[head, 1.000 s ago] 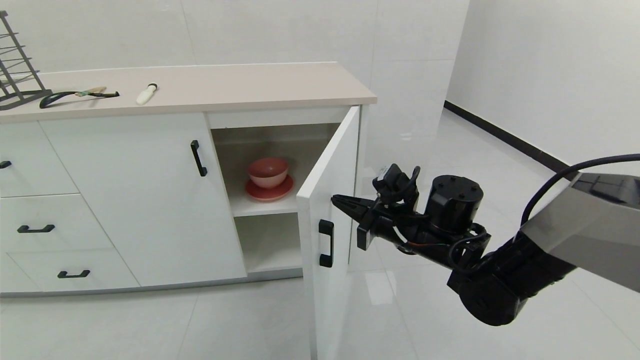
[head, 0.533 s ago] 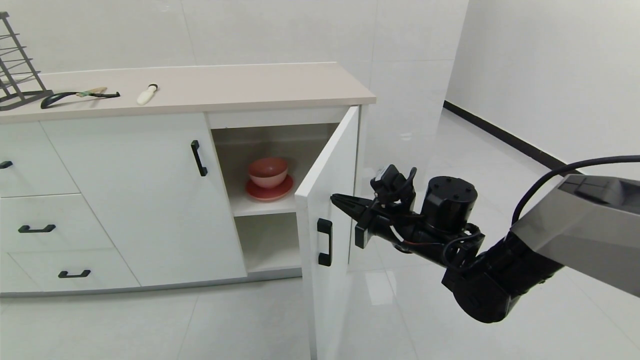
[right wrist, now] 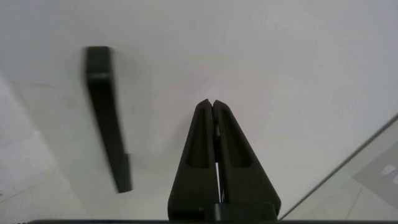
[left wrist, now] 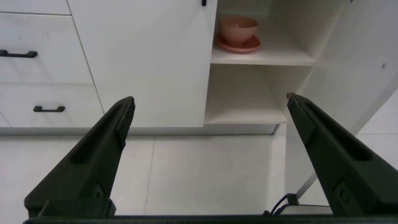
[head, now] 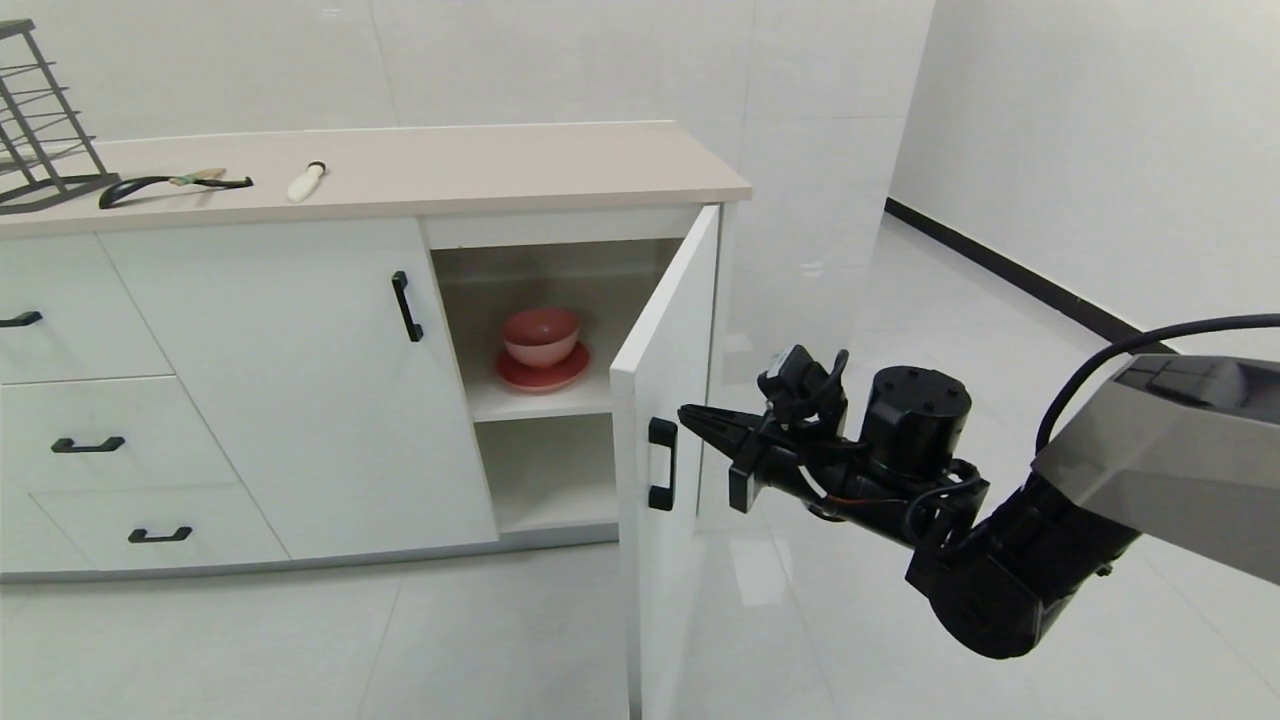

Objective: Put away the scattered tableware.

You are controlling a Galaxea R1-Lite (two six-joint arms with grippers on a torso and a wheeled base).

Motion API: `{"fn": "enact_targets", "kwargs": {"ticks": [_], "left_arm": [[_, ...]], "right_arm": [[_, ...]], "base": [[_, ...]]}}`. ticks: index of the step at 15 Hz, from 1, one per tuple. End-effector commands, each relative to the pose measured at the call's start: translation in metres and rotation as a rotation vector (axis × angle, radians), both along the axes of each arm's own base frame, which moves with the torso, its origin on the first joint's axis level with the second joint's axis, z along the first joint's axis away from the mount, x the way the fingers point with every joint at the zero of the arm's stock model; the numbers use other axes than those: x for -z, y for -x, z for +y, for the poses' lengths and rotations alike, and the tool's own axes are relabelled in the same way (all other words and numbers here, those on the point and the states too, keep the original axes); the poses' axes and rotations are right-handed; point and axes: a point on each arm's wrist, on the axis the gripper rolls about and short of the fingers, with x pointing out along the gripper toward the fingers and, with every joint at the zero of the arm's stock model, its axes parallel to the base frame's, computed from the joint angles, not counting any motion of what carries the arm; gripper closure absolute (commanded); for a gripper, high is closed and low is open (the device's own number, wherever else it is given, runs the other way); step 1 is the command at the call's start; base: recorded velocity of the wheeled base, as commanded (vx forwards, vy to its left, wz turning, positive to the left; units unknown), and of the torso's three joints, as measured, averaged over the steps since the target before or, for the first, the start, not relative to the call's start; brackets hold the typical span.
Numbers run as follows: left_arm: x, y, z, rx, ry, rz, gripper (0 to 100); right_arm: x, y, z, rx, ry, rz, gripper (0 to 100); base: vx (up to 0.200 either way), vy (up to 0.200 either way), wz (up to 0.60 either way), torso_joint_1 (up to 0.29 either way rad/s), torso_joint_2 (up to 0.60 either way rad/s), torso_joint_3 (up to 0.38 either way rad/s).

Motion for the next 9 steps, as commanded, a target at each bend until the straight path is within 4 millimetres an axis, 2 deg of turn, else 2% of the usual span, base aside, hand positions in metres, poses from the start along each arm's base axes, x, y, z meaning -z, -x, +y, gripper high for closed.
{"fn": "enact_targets", "kwargs": {"ticks": [1,9], "left_arm": [[0.0,0.0,0.0,0.0,0.0,0.0,0],[0.0,0.0,0.0,0.0,0.0,0.0,0]], "right_arm": [[-0.0021,-0.0024,-0.0051,0.018,-0.003,-0.004,100],[-0.0079,-0.0034,-0.0024,0.014,-0.016,-0.025,100]], "base": [[0.0,0.0,0.0,0.0,0.0,0.0],[0.0,0.0,0.0,0.0,0.0,0.0]]}}
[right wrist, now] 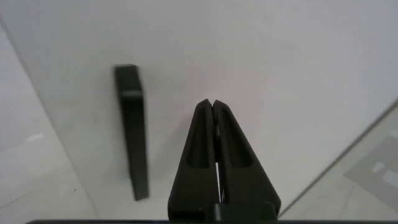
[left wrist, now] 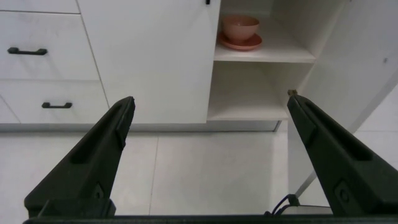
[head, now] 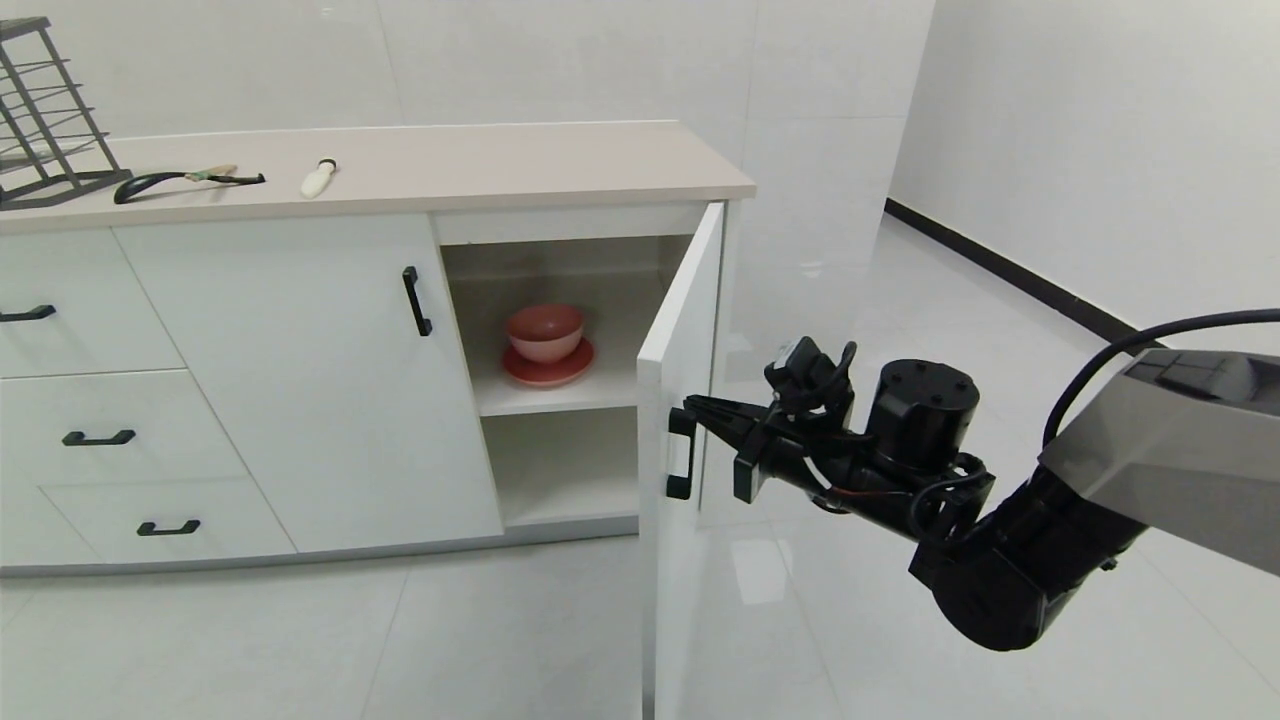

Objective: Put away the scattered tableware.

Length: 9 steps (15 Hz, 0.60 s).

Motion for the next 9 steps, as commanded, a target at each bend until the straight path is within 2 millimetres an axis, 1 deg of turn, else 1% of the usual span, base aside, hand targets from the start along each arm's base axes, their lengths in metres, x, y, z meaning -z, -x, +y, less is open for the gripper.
{"fn": "enact_targets", "kwargs": {"ticks": [1,2,4,6,8,9], "left_arm": [[0.0,0.0,0.0,-0.001,0.002,0.0,0],[0.0,0.0,0.0,-0.001,0.0,0.0,0],[0.0,0.0,0.0,-0.001,0.0,0.0,0],[0.0,0.0,0.0,-0.001,0.0,0.0,0],[0.0,0.0,0.0,-0.001,0.002,0.0,0],[0.0,0.0,0.0,-0.001,0.0,0.0,0]], "right_arm": [[-0.003,-0.001,0.003,-0.006,-0.008,-0.012,100],[-0.003,-0.001,0.004,-0.009,-0.009,-0.015,100],[-0.003,-0.002,0.014,-0.03,-0.016,-0.025,100],[0.002,-0.003,0.019,-0.038,-0.014,-0.021,100],[0.007,-0.009,0.024,-0.039,-0.014,-0.021,100],[0.011,-0.013,0.03,-0.045,-0.019,-0.026,100]], "base": [[0.0,0.0,0.0,0.0,0.0,0.0],[0.0,0.0,0.0,0.0,0.0,0.0],[0.0,0.0,0.0,0.0,0.0,0.0],[0.0,0.0,0.0,0.0,0.0,0.0],[0.0,0.0,0.0,0.0,0.0,0.0],[0.0,0.0,0.0,0.0,0.0,0.0]]}}
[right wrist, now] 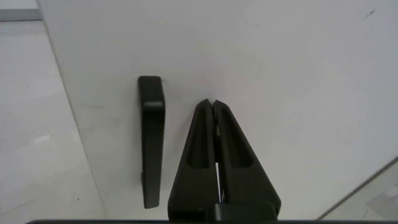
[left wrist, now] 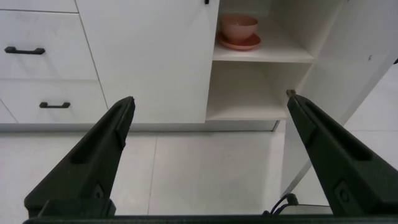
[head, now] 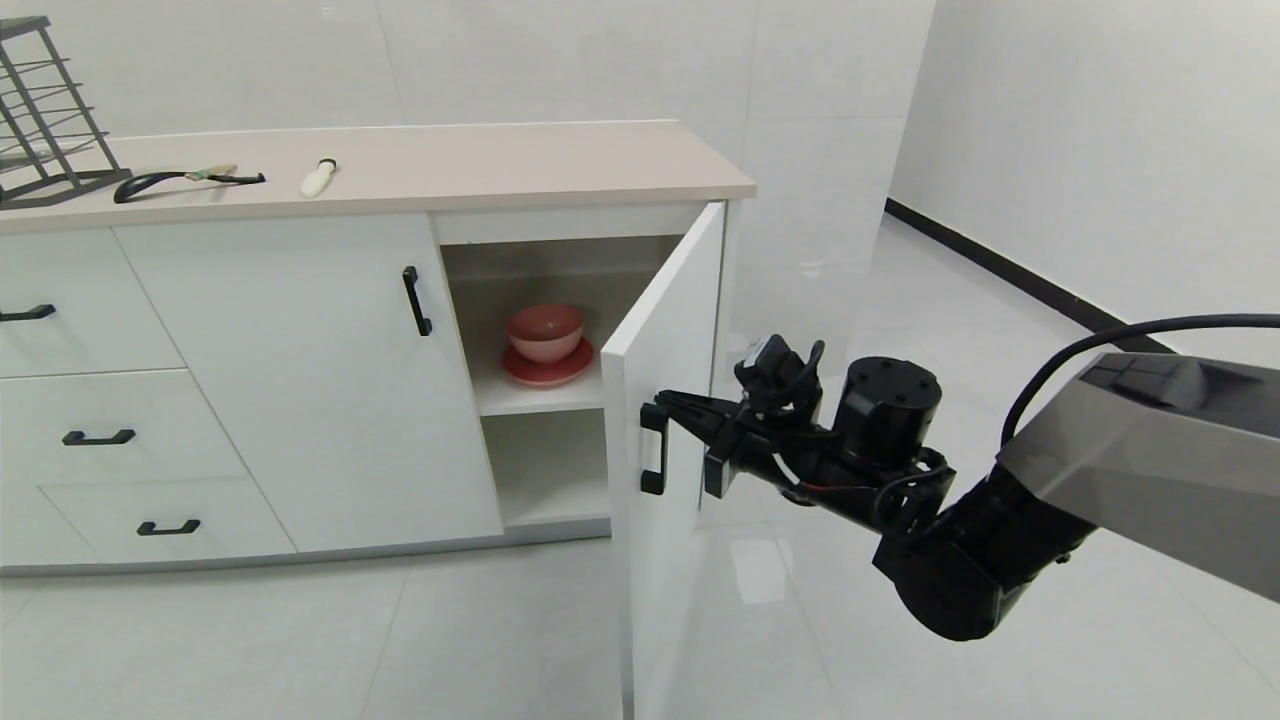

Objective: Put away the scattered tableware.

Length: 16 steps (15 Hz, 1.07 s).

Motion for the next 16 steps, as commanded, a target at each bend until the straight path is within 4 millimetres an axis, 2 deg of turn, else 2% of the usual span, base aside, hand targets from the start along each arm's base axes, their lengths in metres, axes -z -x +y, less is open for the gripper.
{"fn": "enact_targets", "kwargs": {"ticks": [1,6,9,14,15,16], "left_arm": [[0.0,0.0,0.0,-0.001,0.001,-0.001,0],[0.0,0.0,0.0,-0.001,0.001,-0.001,0],[0.0,0.0,0.0,-0.001,0.001,-0.001,0],[0.0,0.0,0.0,-0.001,0.001,-0.001,0],[0.0,0.0,0.0,-0.001,0.001,-0.001,0],[0.0,0.0,0.0,-0.001,0.001,-0.001,0]], "right_arm": [[0.009,-0.007,0.013,-0.015,-0.004,-0.005,100],[0.028,-0.031,0.037,-0.029,-0.03,-0.039,100],[0.024,-0.045,0.055,-0.038,-0.081,-0.093,100],[0.037,-0.065,0.068,-0.032,-0.117,-0.129,100],[0.033,-0.065,0.066,-0.03,-0.122,-0.137,100],[0.007,-0.065,0.057,-0.015,-0.148,-0.174,100]], "base": [[0.0,0.0,0.0,0.0,0.0,0.0],[0.0,0.0,0.0,0.0,0.0,0.0],[0.0,0.0,0.0,0.0,0.0,0.0],[0.0,0.0,0.0,0.0,0.0,0.0],[0.0,0.0,0.0,0.0,0.0,0.0],[0.0,0.0,0.0,0.0,0.0,0.0]]}}
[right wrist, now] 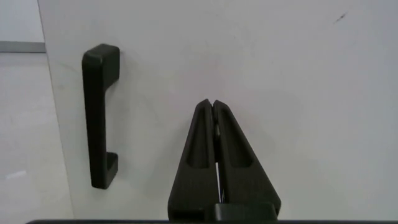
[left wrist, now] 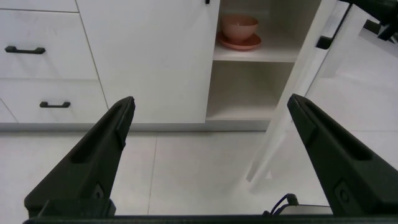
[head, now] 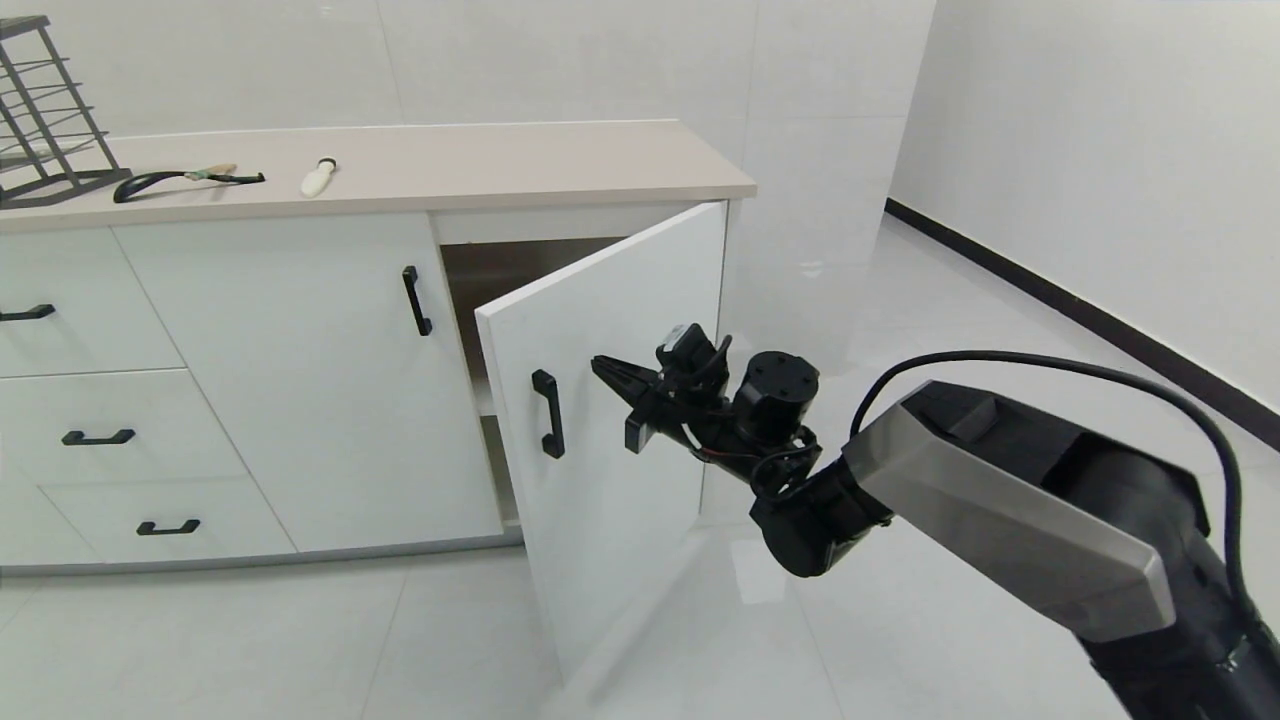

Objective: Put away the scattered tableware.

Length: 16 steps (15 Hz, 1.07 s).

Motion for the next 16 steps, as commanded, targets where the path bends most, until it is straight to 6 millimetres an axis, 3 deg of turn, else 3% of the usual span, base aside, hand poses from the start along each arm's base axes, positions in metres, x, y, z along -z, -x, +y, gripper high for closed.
{"fn": "enact_targets", "kwargs": {"ticks": [1,2,3,4,6,8,9,10,12,15,16], "left_arm": [[0.0,0.0,0.0,-0.001,0.0,0.0,0],[0.0,0.0,0.0,-0.001,0.0,0.0,0],[0.0,0.0,0.0,-0.001,0.0,0.0,0],[0.0,0.0,0.0,-0.001,0.0,0.0,0],[0.0,0.0,0.0,-0.001,0.0,0.0,0],[0.0,0.0,0.0,-0.001,0.0,0.0,0],[0.0,0.0,0.0,-0.001,0.0,0.0,0],[0.0,0.0,0.0,-0.001,0.0,0.0,0],[0.0,0.0,0.0,-0.001,-0.001,0.001,0],[0.0,0.0,0.0,0.001,-0.004,0.001,0],[0.0,0.0,0.0,0.001,-0.004,0.001,0]], "right_arm": [[-0.03,0.002,-0.016,0.023,-0.027,-0.034,100],[-0.057,0.021,-0.042,0.045,-0.018,-0.024,100],[-0.067,0.038,-0.058,0.054,-0.009,-0.011,100],[-0.079,0.081,-0.097,0.077,0.025,0.043,100],[-0.102,0.141,-0.145,0.102,0.044,0.062,100],[-0.148,0.219,-0.203,0.156,-0.033,-0.057,100],[-0.154,0.248,-0.226,0.207,-0.056,-0.101,100],[-0.157,0.283,-0.252,0.29,-0.088,-0.171,100],[-0.148,0.34,-0.282,0.475,-0.124,-0.278,100],[-0.117,0.397,-0.291,0.549,-0.184,-0.256,100],[-0.104,0.408,-0.292,0.567,-0.19,-0.242,100]], "base": [[0.0,0.0,0.0,0.0,0.0,0.0],[0.0,0.0,0.0,0.0,0.0,0.0],[0.0,0.0,0.0,0.0,0.0,0.0],[0.0,0.0,0.0,0.0,0.0,0.0],[0.0,0.0,0.0,0.0,0.0,0.0],[0.0,0.0,0.0,0.0,0.0,0.0],[0.0,0.0,0.0,0.0,0.0,0.0],[0.0,0.0,0.0,0.0,0.0,0.0],[0.0,0.0,0.0,0.0,0.0,0.0],[0.0,0.0,0.0,0.0,0.0,0.0],[0.0,0.0,0.0,0.0,0.0,0.0]]}}
